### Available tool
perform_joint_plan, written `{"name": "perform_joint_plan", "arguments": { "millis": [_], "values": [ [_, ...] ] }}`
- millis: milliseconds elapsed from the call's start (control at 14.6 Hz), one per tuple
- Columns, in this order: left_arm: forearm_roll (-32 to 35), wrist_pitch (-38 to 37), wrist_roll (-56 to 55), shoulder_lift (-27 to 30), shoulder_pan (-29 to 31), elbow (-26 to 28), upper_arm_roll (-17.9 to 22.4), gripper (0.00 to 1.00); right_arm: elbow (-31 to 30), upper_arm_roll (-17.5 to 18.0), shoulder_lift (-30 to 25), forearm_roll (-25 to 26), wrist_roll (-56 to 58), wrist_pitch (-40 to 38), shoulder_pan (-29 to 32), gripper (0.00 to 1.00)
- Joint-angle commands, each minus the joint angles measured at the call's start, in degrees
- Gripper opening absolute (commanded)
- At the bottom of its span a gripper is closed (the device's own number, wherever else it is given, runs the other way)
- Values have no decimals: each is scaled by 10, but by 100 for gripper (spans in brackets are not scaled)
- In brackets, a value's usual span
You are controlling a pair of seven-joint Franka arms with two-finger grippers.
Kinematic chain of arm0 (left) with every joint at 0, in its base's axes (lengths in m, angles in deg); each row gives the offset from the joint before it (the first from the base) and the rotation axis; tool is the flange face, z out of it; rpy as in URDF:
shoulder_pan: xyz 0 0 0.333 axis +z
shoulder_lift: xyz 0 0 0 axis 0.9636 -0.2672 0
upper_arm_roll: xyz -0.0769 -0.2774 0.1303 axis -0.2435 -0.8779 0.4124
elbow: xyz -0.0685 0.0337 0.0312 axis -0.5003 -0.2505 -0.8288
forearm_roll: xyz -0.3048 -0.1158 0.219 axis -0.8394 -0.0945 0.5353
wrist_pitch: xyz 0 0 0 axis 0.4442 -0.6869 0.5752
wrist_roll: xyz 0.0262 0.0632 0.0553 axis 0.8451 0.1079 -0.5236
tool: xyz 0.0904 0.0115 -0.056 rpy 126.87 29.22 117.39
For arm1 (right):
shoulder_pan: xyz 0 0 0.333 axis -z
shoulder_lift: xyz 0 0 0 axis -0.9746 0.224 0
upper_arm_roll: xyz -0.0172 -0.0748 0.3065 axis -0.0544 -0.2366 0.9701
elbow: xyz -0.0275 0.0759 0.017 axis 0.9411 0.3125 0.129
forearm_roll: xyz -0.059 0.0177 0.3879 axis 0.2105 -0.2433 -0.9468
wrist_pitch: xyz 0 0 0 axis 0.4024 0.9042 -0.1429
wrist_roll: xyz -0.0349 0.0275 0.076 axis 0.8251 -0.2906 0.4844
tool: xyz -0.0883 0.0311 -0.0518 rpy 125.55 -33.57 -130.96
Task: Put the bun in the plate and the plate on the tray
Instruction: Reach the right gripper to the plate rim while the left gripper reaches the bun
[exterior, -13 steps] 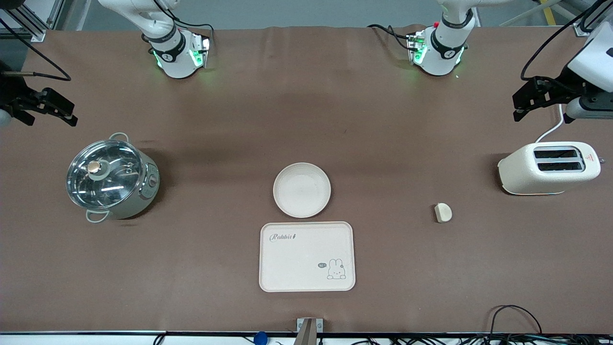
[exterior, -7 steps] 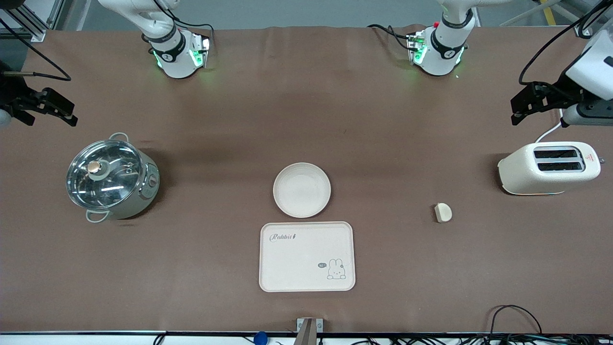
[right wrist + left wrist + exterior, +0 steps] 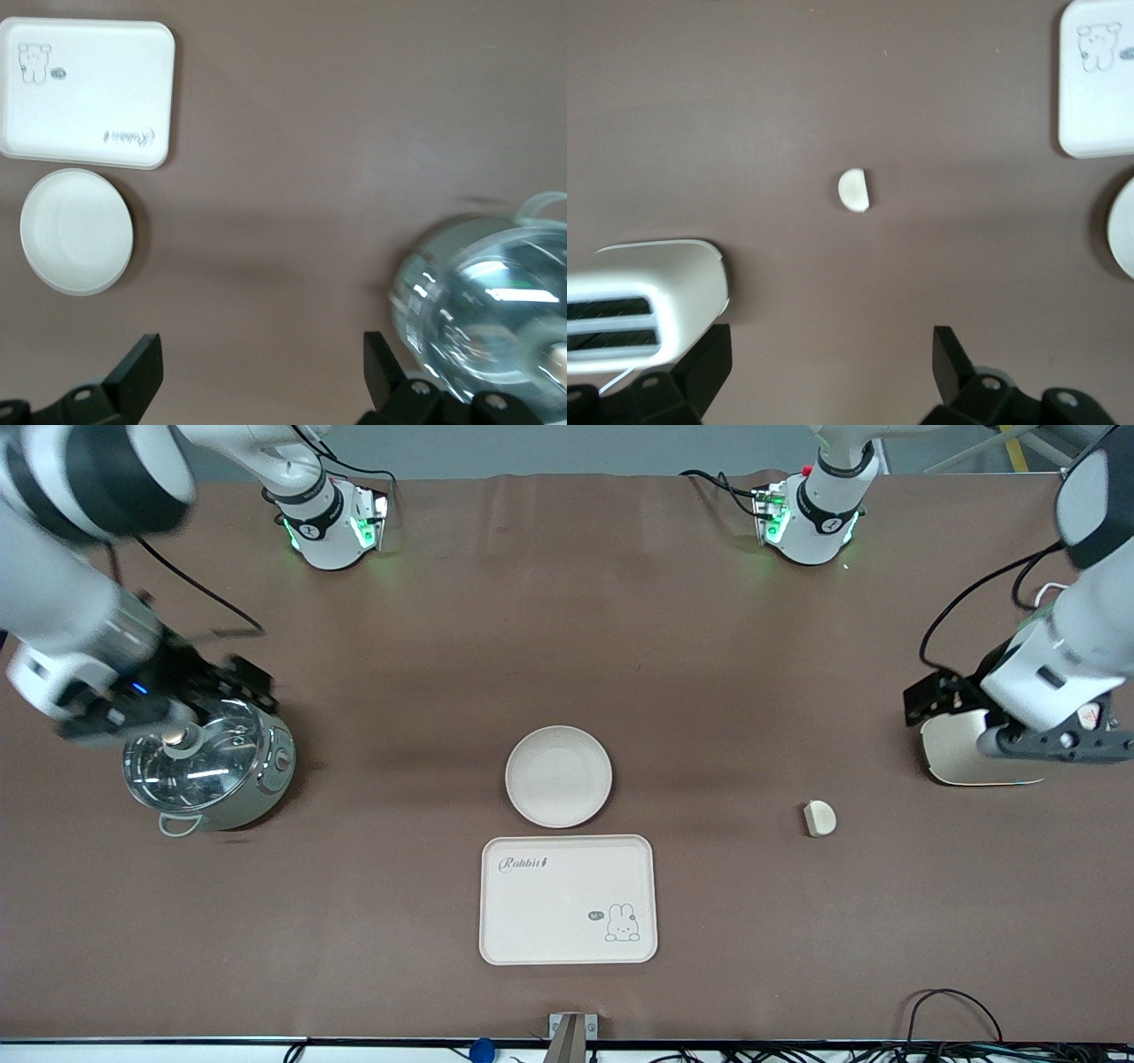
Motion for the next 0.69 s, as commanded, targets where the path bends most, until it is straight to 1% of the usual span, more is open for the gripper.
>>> {"name": "perform_joint_plan", "arguments": {
  "millis": [0,137,206,275,412,481,618],
  "values": [
    [-2,103,-25,16,1,99,0,100,19,-5,99,-40,-52,90,-37,100],
    [-1,184,-49,3,2,157,0,100,24,-5,144,-41,-78,141,-77,100],
    [-1,217,-49,-11,1,175,0,100,29,-5,167,-34,-101,152,-107,100],
    [-1,250,-49,-34,2,185,0,100,36,-7,198,-34,-131,163,-138,100],
    [-1,312,-49,-80,6,197,0,100,51,-6,250,-36,-194,202,-162,100],
    [-1,339,-50,-104,7,200,0,100,51,-6,268,-37,-208,219,-179,100],
    [0,382,-49,-148,6,201,0,100,51,-6,289,-37,-211,229,-208,100]
  ]
}}
